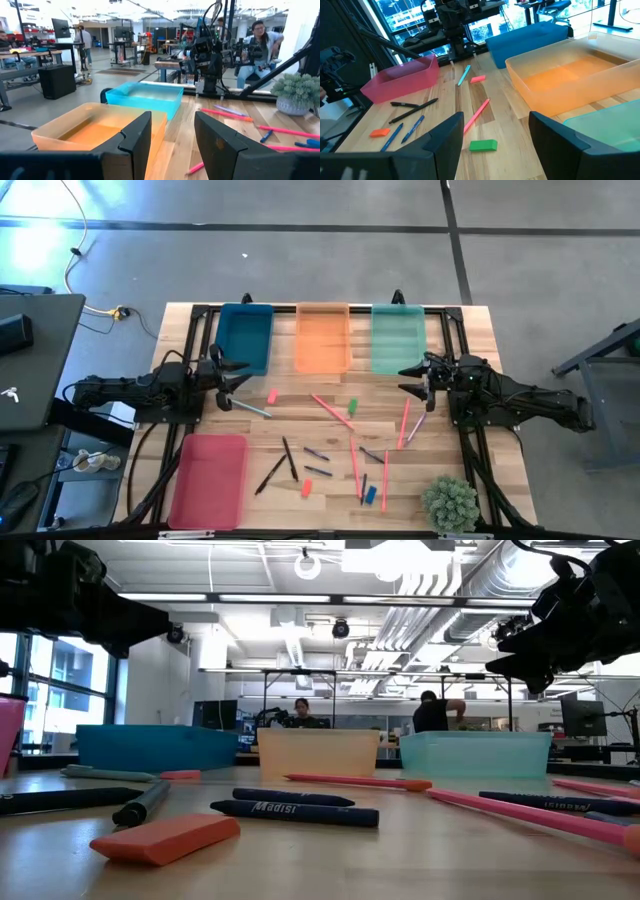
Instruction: Sort crayons/erasers/pens/pencils in bins
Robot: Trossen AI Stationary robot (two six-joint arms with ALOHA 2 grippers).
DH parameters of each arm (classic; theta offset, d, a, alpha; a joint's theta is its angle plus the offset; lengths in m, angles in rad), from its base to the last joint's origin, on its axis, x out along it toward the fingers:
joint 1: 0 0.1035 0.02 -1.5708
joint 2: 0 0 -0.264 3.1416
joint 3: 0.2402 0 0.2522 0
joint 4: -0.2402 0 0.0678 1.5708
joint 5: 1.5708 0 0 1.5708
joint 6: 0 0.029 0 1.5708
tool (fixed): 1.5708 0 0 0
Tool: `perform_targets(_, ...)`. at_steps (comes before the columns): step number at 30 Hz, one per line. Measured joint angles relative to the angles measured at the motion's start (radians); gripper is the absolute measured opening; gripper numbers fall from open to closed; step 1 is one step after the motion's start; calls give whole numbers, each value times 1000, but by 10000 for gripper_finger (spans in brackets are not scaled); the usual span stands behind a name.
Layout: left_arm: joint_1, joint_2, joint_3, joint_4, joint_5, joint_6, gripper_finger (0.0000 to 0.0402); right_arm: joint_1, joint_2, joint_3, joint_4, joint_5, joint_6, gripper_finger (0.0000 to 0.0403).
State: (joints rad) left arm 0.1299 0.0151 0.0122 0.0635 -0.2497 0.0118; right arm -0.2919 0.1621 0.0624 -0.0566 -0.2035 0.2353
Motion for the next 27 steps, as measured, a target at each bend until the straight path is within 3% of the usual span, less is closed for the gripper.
perform_targets(20,0,0,0,8,3,-48,140,0,0,0,0,0,0,217)
perform_targets(27,0,0,0,7,-54,4,180,0,0,0,0,0,0,217)
